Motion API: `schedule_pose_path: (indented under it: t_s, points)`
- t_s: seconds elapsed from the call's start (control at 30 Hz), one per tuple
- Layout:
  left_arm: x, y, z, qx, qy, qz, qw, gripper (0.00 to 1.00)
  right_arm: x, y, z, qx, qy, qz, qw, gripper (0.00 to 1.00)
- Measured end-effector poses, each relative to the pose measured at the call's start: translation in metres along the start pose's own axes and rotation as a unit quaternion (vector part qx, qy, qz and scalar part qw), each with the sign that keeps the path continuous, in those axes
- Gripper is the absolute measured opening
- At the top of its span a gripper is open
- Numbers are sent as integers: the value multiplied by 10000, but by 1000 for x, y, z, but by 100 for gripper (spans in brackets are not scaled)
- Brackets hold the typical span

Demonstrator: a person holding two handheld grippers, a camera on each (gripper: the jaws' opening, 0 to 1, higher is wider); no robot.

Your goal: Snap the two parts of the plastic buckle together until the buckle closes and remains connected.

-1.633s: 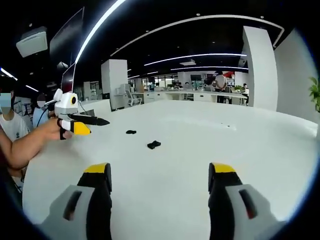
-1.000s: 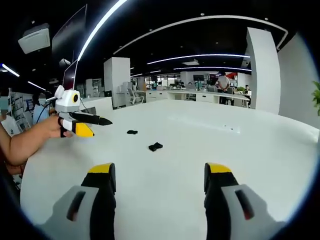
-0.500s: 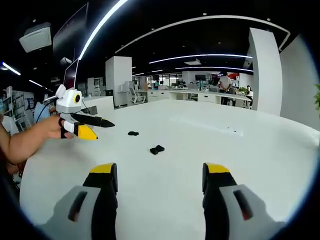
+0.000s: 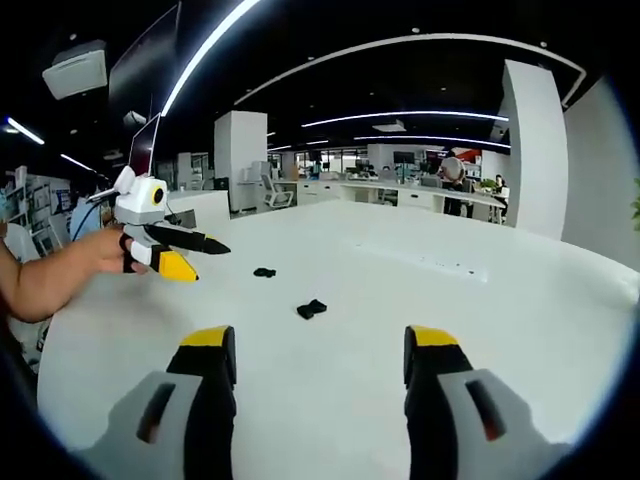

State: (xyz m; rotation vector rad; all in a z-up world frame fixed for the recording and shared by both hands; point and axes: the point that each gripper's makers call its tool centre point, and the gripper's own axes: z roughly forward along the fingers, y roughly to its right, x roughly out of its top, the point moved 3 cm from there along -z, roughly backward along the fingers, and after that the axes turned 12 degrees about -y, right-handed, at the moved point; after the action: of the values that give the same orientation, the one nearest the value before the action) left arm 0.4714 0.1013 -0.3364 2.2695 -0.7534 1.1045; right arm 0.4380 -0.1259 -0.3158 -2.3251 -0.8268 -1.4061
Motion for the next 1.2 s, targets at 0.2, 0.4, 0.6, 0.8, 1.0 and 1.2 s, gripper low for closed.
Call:
schedule_pose_path:
  t_s: [0.2,0.4,0.6,0.8,1.0,1.2]
  points:
    - [3,-1,6,-67,-45,20,10000,84,1,1,2,11,0,29,10000,68]
    - [4,2,5,-32,-75,107,9999,83,1,2,5,2,-33,10,10000,67]
    - [7,5,7,-23,-93,167,9998,83,2,6,7,-17,-33,48,10000,67]
    - [11,-2,11,-33,-94,175,9998,83,7,11,8,-41,-23,61,10000,66]
    - [11,-8,14,20,-112,184,9998,86,11,15,11,-46,-20,64,10000,66]
    - [12,-13,16,34,-122,172,9998,86,12,16,14,-47,-34,41,10000,66]
